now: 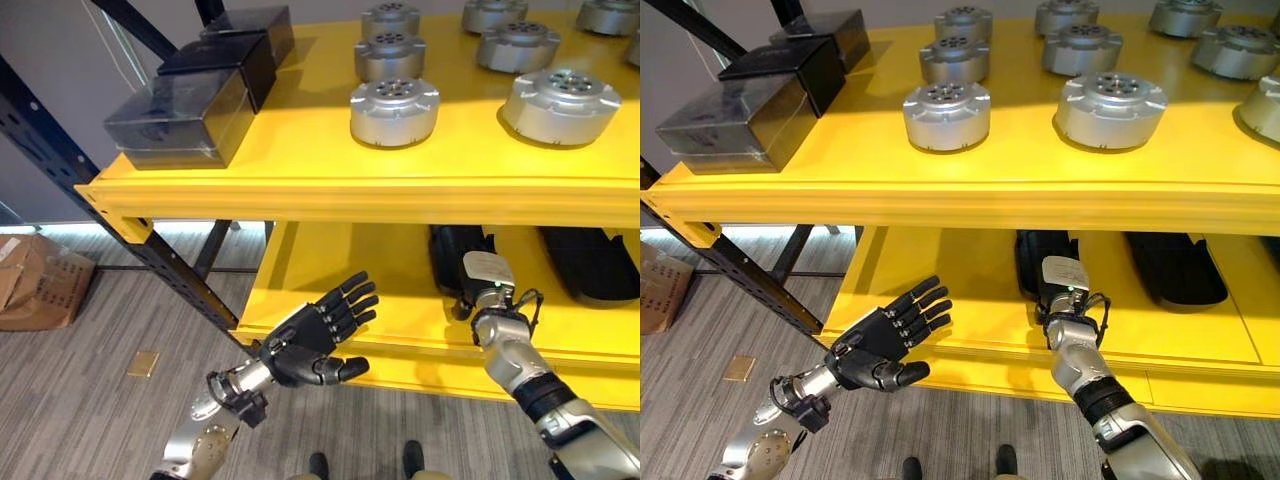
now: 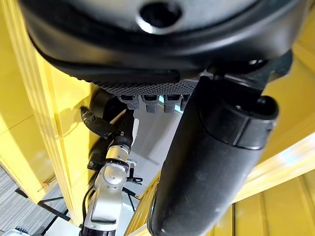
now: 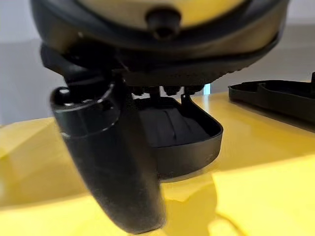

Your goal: Move parts from the plastic box to the shelf.

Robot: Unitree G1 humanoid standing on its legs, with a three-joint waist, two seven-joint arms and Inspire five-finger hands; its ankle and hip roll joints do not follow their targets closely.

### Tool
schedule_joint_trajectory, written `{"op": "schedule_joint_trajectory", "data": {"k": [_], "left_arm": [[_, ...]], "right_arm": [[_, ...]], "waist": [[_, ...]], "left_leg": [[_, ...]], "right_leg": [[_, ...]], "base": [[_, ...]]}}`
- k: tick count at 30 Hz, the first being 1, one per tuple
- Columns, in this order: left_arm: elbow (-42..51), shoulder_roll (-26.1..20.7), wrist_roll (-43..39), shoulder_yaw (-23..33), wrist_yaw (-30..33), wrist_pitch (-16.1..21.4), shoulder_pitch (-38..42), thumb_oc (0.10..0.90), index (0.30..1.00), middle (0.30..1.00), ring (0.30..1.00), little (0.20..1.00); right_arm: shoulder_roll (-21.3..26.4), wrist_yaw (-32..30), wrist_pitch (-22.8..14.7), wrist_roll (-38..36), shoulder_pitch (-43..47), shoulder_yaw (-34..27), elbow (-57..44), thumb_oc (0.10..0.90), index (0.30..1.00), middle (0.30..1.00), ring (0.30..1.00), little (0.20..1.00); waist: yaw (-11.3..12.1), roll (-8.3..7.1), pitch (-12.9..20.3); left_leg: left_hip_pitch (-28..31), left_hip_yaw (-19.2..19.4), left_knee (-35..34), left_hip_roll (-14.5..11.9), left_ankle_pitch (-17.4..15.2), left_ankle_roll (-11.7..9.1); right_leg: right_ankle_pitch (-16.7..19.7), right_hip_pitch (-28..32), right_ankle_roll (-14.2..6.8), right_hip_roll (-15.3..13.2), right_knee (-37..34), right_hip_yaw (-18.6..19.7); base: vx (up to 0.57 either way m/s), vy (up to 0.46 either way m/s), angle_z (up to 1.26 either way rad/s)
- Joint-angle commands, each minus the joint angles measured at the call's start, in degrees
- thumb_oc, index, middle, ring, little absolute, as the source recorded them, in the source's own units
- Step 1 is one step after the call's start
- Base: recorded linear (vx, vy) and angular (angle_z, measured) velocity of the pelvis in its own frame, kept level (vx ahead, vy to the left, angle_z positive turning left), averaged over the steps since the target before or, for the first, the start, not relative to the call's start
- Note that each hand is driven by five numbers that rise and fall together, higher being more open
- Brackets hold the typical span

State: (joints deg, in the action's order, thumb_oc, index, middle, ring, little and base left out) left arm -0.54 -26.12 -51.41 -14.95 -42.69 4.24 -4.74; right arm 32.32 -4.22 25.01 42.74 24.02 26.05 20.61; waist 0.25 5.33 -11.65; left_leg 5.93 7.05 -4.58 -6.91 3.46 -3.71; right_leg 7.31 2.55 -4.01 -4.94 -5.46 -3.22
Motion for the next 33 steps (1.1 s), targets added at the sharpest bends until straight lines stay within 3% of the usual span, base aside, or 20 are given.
{"op": "schedule_joint_trajectory", "data": {"k": [1, 4, 8, 13, 16, 21, 27, 30, 33], "left_arm": [[7.8, -1.4, -3.9, 1.9, 0.0, 6.9, 1.9, 0.900, 1.000, 1.000, 1.000, 1.000], [8.4, -1.2, -4.5, 2.4, 0.9, 8.7, 1.3, 0.900, 1.000, 1.000, 1.000, 1.000], [9.0, -0.9, -4.3, 2.7, 2.5, 9.6, 0.1, 0.900, 1.000, 1.000, 1.000, 1.000], [10.2, -1.3, -4.6, 2.5, 4.0, 12.0, -1.5, 0.900, 1.000, 1.000, 1.000, 1.000], [9.7, -1.0, -6.2, 2.3, 7.8, 13.3, -1.3, 0.900, 1.000, 1.000, 1.000, 1.000], [8.2, 0.4, -8.0, 3.6, 4.9, 12.6, -3.9, 0.900, 1.000, 1.000, 1.000, 1.000], [7.5, -0.3, -8.4, 3.2, 2.9, 9.9, -5.2, 0.900, 1.000, 1.000, 1.000, 1.000], [6.6, -0.1, -9.0, 2.6, 0.4, 6.7, -5.7, 0.900, 1.000, 1.000, 1.000, 1.000], [6.5, 0.1, -8.3, 2.3, 0.3, 7.1, -5.8, 0.900, 1.000, 1.000, 1.000, 1.000]], "right_arm": [[3.3, -2.6, -4.0, 2.5, 3.0, -2.2, -8.3, 0.900, 1.000, 1.000, 1.000, 1.000], [6.1, -1.5, -8.8, -0.3, -1.2, -6.6, -22.4, 0.900, 1.000, 1.000, 1.000, 1.000], [7.6, -2.0, -13.8, -3.6, -7.4, -10.2, -30.6, 0.900, 1.000, 1.000, 1.000, 1.000], [8.0, -4.7, -24.9, -10.7, -13.1, -12.4, -38.7, 0.900, 1.000, 1.000, 1.000, 1.000], [7.7, -5.0, -26.6, -14.5, -13.5, -12.1, -37.3, 0.900, 1.000, 1.000, 1.000, 1.000], [6.5, -7.3, -31.5, -16.7, -19.0, -14.8, -37.4, 0.900, 1.000, 1.000, 1.000, 1.000], [7.2, -10.3, -30.9, -19.0, -21.5, -19.1, -37.9, 0.900, 1.000, 1.000, 1.000, 1.000], [5.7, -11.2, -31.9, -23.9, -24.6, -21.0, -39.9, 0.900, 1.000, 1.000, 1.000, 1.000], [3.5, -12.2, -34.9, -25.3, -25.9, -20.3, -40.2, 0.900, 1.000, 1.000, 1.000, 1.000]], "waist": [[-0.5, -3.31, 1.1], [-1.9, -3.33, 0.7], [-2.9, -3.56, 1.1], [-3.1, -4.07, 1.6], [-2.9, -4.27, 1.6], [-2.7, -5.01, 1.8], [-3.0, -6.10, 1.7], [-4.0, -6.94, 1.0], [-4.6, -7.58, -0.1]], "left_leg": [[0.0, 0.4, 1.7, -2.6, -1.3, -0.9], [-0.2, 0.6, 2.1, -2.8, -1.4, -0.8], [0.3, 1.0, 1.9, -2.7, -1.8, -0.7], [-0.1, 1.1, 2.3, -2.6, -2.3, -0.4], [-0.2, 0.7, 2.5, -2.5, -2.4, -0.2], [-0.2, 0.1, 2.4, -1.9, -2.9, 0.3], [-0.4, -0.2, 2.0, -0.5, -3.4, 1.3], [-0.8, 1.9, 1.9, 0.3, -3.8, 1.7], [-1.0, 4.9, 1.3, 0.1, -3.5, 1.8]], "right_leg": [[-4.6, 1.7, -1.9, -4.4, 3.1, -1.1], [-4.8, 1.2, -1.9, -4.4, 3.9, -0.6], [-5.0, 1.3, -2.2, -4.5, 4.1, -0.4], [-5.4, 1.1, -2.4, -4.6, 4.5, -0.2], [-5.5, 1.3, -2.5, -4.6, 4.7, -0.2], [-5.6, 1.7, -2.8, -4.9, 4.5, -0.4], [-5.5, 1.6, -3.9, -5.8, 5.0, 0.2], [-4.0, 0.5, -5.2, -6.6, 4.4, 0.4], [-1.8, -1.7, -6.6, -7.2, 3.4, 0.1]], "base": [[-0.01, 0.044, -0.11], [-0.02, 0.062, -0.08], [0.01, 0.061, -0.04], [-0.01, 0.072, -0.07], [-0.04, 0.101, -0.01], [-0.03, 0.092, 0.05], [-0.05, 0.190, 0.07], [-0.07, 0.234, -0.01], [-0.14, 0.102, -0.12]]}}
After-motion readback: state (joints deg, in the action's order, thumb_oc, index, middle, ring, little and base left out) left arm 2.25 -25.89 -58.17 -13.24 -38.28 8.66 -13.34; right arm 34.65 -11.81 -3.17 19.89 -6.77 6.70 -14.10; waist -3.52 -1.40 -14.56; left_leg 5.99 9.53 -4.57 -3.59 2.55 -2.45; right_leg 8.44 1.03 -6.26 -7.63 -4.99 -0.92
